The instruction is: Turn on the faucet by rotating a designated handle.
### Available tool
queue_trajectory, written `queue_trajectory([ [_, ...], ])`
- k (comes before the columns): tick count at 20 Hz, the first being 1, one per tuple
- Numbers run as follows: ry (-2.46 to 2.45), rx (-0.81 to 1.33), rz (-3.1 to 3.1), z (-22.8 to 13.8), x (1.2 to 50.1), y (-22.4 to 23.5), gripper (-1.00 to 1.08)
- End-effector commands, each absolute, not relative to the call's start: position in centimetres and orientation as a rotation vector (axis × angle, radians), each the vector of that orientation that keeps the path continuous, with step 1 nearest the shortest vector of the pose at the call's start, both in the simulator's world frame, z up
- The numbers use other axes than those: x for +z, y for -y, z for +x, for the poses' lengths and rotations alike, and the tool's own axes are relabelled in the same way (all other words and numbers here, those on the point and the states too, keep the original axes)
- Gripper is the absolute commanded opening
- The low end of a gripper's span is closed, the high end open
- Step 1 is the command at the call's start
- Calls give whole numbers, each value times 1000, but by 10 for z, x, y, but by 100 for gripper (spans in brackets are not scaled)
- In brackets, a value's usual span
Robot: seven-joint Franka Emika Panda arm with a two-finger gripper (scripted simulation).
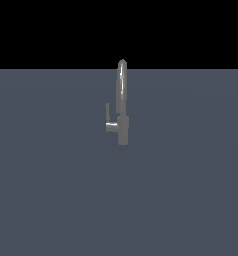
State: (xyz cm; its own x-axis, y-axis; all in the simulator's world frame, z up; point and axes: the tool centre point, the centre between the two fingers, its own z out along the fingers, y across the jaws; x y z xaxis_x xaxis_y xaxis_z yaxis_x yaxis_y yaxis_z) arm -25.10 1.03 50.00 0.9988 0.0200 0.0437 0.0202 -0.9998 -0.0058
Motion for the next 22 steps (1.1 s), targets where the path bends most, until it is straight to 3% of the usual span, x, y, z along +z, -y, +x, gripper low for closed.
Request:
queue_trajectory([
  [1,32,-68,-3134,-251,500,-10,-100],
  [22,-14,-124,-3160,-245,510,-14,-100],
])
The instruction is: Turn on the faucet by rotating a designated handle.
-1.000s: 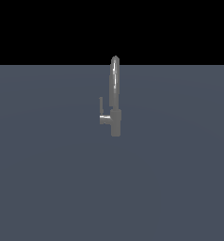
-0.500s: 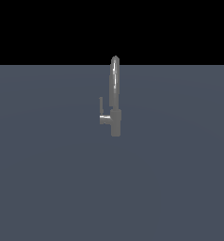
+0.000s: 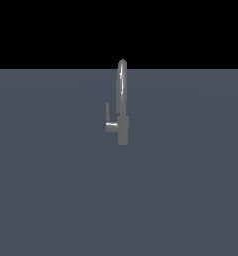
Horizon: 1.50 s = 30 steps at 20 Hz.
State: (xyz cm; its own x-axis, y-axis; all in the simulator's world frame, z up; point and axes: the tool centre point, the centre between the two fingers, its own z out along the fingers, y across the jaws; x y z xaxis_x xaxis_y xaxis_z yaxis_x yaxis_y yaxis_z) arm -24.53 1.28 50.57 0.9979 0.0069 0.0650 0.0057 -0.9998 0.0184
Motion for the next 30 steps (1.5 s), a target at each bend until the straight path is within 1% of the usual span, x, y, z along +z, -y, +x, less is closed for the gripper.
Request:
queue_trajectory([
  [1,35,139,3115,-245,514,-15,-100],
  [9,269,327,3059,-246,553,-33,-100],
  [18,591,580,2916,-243,598,-73,-100],
  [24,773,716,2795,-231,612,-107,-100],
  [30,930,821,2664,-210,611,-142,-100],
])
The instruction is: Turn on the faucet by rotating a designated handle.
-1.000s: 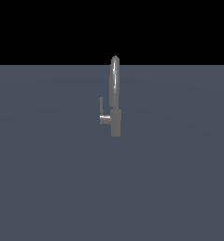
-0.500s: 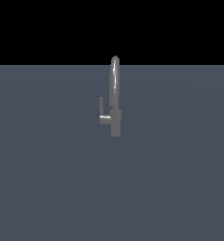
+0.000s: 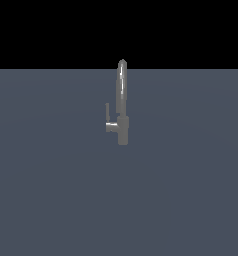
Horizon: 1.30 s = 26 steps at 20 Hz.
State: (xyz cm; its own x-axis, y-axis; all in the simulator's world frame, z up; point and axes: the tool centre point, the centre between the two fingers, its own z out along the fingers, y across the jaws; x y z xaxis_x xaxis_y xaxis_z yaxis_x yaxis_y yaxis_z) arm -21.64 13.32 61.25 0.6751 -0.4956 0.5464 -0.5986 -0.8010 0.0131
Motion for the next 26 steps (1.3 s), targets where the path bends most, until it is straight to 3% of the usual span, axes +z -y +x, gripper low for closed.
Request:
queue_trajectory([
  [1,954,835,2641,-206,609,-148,-100],
  [13,1202,936,2374,-128,552,-197,-100],
  [26,1432,901,2099,-19,417,-182,-100],
])
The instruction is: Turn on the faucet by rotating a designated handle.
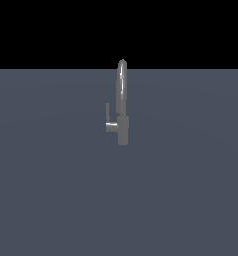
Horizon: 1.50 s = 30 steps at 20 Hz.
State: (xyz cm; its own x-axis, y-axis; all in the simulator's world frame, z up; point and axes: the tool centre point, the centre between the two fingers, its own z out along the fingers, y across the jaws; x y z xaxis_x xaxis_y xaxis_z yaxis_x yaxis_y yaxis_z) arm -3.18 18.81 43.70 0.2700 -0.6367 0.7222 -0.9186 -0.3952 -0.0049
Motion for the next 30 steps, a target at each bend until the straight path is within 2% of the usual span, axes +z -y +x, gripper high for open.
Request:
queue_trajectory([
  [1,1450,893,2078,-12,404,-178,-100],
  [9,1597,799,1909,39,290,-122,-100],
  [17,1709,704,1777,58,200,-65,-100],
  [23,1753,664,1724,60,165,-41,-100],
  [30,1762,656,1714,60,158,-36,-100],
])
